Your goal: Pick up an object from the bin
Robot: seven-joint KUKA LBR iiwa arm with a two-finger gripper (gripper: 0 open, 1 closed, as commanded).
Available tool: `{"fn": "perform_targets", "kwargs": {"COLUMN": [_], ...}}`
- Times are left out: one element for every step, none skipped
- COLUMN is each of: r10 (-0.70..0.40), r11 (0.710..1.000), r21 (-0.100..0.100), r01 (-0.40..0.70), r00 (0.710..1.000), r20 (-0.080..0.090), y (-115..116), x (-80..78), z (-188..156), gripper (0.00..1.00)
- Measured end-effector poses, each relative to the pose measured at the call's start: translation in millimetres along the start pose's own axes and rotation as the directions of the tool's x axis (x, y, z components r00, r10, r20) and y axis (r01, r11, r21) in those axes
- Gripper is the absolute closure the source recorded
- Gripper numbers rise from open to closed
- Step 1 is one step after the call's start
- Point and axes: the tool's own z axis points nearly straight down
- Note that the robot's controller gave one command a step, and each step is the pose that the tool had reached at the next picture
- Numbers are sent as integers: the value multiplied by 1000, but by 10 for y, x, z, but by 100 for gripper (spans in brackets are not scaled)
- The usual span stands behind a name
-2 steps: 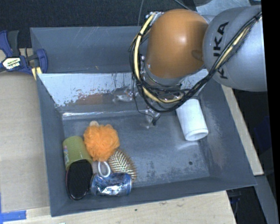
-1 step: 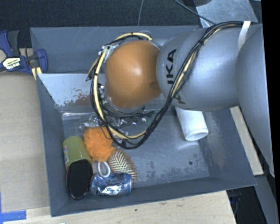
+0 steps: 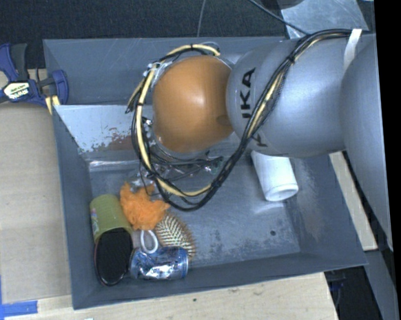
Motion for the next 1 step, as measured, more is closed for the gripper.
{"fn": "perform_targets", "kwargs": {"r10": [54], "r11": [998], "r21": [10], "r01": [-54], "r00": [999], "r20": [9], "y": [-558], "x": [369], "z": [-1163], "gripper": [100]}}
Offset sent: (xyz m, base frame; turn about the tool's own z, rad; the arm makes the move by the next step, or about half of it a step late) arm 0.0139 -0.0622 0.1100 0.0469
